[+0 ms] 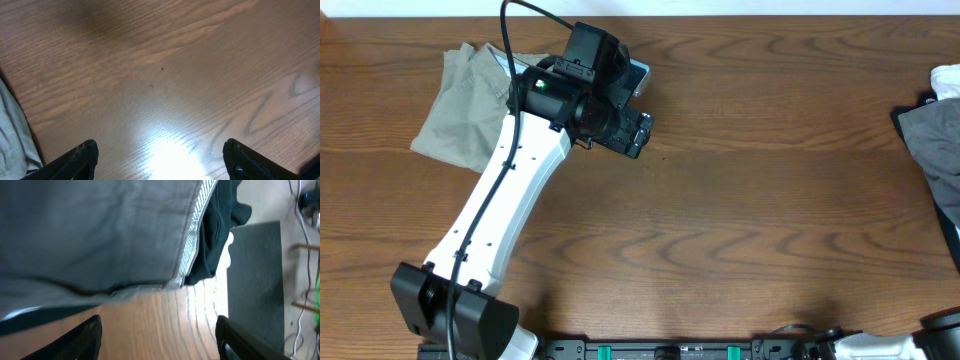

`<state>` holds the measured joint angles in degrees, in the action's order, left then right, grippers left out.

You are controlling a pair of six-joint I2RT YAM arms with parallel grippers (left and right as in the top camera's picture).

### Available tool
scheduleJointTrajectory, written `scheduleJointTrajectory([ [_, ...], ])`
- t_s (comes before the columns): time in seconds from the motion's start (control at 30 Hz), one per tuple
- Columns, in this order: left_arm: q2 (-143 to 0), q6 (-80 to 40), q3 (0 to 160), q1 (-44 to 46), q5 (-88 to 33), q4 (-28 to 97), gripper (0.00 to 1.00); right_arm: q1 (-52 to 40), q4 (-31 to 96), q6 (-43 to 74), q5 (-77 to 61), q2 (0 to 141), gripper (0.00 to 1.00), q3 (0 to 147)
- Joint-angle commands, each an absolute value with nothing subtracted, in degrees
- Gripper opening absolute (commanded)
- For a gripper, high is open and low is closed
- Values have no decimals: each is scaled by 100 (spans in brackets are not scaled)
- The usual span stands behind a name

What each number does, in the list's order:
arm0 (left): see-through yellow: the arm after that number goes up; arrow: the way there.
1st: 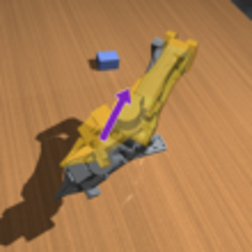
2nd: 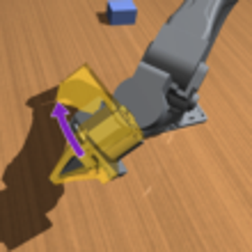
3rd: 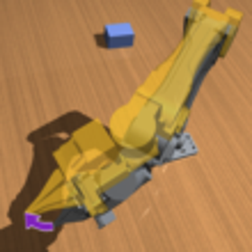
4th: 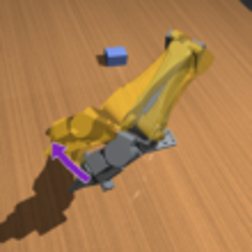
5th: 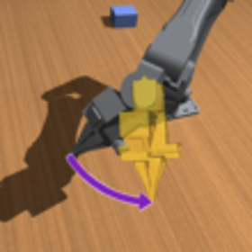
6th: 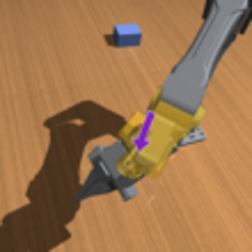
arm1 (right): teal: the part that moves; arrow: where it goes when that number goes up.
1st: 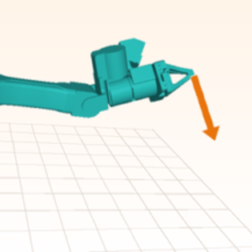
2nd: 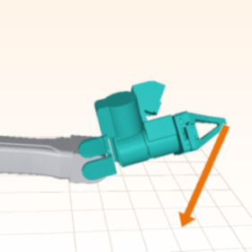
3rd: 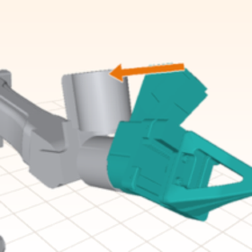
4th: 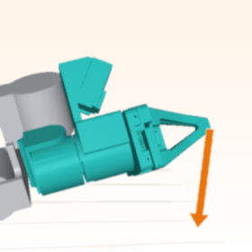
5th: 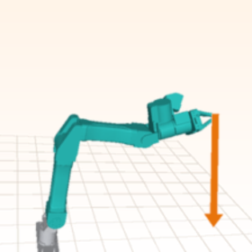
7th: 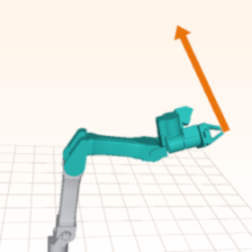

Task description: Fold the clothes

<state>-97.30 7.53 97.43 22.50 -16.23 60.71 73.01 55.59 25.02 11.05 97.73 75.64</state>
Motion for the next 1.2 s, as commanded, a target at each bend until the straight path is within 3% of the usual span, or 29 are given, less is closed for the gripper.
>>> scheduleJointTrajectory([
  [0.0,-9773,790,9773,2217,-1575,6112,82,7428,5426,2456,1092,10136,71,7607],
  [0.4,-9773,790,9773,2220,-1575,6114,82,7380,4425,1525,95,10512,63,7607],
  [0.5,-9773,790,9773,2220,-1575,6117,82,7387,4355,1354,-270,10510,37,7607],
  [0.53,-9773,790,9773,2220,-1575,6114,82,7387,4368,1313,-681,10481,25,7607],
  [0.63,-9773,792,9776,2217,-1570,6112,82,7360,4351,1249,-2025,10328,1,7609],
  [0.87,-9721,727,9776,1973,-1553,6193,82,6855,4434,1284,-4139,8779,1,7609],
  [1.17,-9266,637,9782,1127,-1555,6233,82,4497,4576,1715,-3371,6571,1,7609],
])
